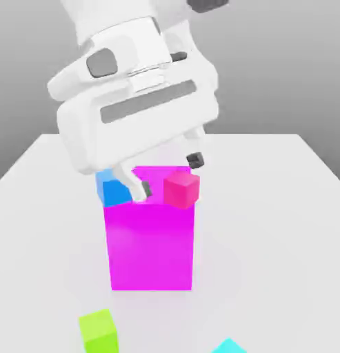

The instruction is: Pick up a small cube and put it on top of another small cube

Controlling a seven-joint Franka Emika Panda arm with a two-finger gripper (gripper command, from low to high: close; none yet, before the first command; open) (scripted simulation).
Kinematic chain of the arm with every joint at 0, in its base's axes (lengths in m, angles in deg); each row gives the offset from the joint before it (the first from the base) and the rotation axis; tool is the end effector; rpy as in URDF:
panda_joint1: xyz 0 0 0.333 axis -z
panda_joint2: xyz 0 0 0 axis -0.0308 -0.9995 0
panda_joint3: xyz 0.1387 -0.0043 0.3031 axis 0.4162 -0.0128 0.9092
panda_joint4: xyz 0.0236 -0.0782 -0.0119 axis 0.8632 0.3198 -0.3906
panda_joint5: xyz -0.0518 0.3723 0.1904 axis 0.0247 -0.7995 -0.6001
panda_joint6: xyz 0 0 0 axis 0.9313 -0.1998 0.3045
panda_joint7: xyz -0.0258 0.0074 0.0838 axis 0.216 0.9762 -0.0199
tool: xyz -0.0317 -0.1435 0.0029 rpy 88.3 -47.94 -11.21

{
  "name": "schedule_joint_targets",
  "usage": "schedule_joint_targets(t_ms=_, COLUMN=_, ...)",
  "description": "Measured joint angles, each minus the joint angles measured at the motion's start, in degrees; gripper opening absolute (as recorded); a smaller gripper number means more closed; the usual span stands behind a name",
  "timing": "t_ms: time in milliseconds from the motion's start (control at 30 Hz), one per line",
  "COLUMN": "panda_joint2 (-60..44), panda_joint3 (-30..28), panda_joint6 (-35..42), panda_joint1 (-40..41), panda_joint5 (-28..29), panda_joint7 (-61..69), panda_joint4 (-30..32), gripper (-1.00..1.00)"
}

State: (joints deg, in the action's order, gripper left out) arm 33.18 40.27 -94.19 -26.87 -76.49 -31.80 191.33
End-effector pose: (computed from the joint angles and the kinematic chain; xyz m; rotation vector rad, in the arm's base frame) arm 0.5344 -0.0229 0.3742 -2.7655 -0.1758 -0.3501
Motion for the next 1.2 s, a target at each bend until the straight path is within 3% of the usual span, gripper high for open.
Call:
schedule_joint_targets(t_ms=300, panda_joint2=-11.2, panda_joint3=-1.4, panda_joint6=-0.9, panda_joint1=-0.1, panda_joint5=-7.3, panda_joint7=22.3, panda_joint4=0.4, gripper=0.00)
schedule_joint_targets(t_ms=600, panda_joint2=-19.8, panda_joint3=-0.4, panda_joint6=-4.0, panda_joint1=2.2, panda_joint5=-9.9, panda_joint7=41.3, panda_joint4=1.3, gripper=0.00)
schedule_joint_targets(t_ms=900, panda_joint2=-25.2, panda_joint3=0.3, panda_joint6=-9.7, panda_joint1=4.5, panda_joint5=-7.1, panda_joint7=57.0, panda_joint4=2.8, gripper=0.00)
schedule_joint_targets(t_ms=1200, panda_joint2=-27.2, panda_joint3=-1.5, panda_joint6=-16.9, panda_joint1=5.1, panda_joint5=1.4, panda_joint7=68.8, panda_joint4=4.9, gripper=0.00)
